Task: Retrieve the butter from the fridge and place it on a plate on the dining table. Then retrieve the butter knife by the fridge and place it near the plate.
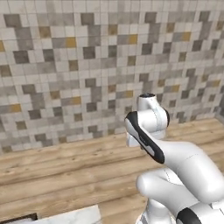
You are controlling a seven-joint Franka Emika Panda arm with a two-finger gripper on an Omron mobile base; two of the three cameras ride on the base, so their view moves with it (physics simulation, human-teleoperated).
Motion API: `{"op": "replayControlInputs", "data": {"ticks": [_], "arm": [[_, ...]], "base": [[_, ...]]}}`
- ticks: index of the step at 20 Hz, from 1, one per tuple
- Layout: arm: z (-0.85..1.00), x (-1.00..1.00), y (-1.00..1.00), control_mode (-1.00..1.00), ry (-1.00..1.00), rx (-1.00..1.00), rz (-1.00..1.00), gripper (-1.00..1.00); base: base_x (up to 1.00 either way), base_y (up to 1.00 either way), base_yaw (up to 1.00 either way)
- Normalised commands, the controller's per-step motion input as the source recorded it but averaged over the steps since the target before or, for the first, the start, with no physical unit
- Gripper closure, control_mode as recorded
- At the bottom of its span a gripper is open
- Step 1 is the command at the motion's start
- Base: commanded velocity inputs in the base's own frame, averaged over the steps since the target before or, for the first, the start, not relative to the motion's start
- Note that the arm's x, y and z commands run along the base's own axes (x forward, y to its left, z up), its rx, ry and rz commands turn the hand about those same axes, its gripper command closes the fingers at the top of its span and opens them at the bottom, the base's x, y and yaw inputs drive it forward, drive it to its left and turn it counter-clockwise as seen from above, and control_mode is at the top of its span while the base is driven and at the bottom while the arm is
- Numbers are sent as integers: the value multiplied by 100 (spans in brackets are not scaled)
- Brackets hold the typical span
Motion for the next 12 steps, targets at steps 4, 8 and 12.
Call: {"op": "replayControlInputs", "data": {"ticks": [4,8,12], "arm": [[0,0,0,100,0,0,0,100],[0,0,0,100,0,0,0,100],[0,0,0,100,0,0,0,100]], "base": [[93,-7,20],[99,-9,34],[85,-11,56]]}}
